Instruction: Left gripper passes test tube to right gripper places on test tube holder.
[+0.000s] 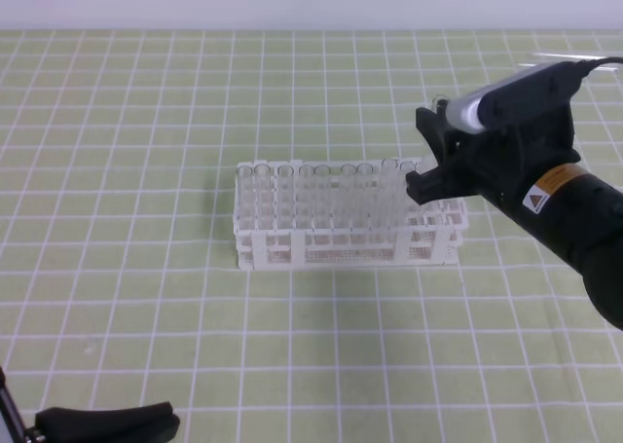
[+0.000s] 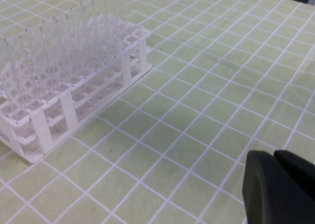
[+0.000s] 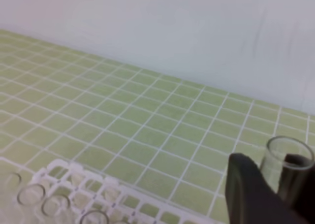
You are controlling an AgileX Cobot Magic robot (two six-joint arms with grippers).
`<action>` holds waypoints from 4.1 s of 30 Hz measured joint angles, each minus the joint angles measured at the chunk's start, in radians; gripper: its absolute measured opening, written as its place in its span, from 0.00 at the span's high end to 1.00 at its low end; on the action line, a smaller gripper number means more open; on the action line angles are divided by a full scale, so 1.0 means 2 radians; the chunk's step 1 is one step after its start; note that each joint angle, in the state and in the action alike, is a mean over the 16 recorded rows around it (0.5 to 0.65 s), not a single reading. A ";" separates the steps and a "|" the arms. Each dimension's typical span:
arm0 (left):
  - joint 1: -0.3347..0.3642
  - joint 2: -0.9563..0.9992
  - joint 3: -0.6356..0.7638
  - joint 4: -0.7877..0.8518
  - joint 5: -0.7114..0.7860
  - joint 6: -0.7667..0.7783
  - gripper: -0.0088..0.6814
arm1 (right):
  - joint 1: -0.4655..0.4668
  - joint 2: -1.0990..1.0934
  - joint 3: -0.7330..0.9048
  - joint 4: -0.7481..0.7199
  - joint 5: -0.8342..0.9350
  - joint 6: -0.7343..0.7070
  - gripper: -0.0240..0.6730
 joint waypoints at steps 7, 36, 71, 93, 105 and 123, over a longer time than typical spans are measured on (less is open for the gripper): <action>0.000 0.001 0.000 0.001 0.000 0.000 0.99 | 0.001 0.008 0.000 -0.001 -0.007 0.009 0.82; 0.000 0.001 0.000 0.001 -0.001 0.000 0.99 | 0.002 0.028 0.000 -0.004 -0.002 0.009 0.82; 0.000 0.002 0.001 0.002 0.000 0.000 0.99 | 0.002 0.028 0.000 -0.002 0.012 0.010 0.79; 0.000 0.002 0.001 0.003 -0.001 0.000 0.99 | 0.002 -0.003 0.000 0.000 0.033 0.008 0.61; 0.000 0.002 0.000 0.002 0.001 0.000 0.99 | -0.003 -0.180 0.000 -0.009 0.185 0.004 0.82; 0.000 0.002 0.001 0.003 0.001 0.000 0.99 | -0.097 -0.419 0.010 -0.089 0.514 0.006 0.99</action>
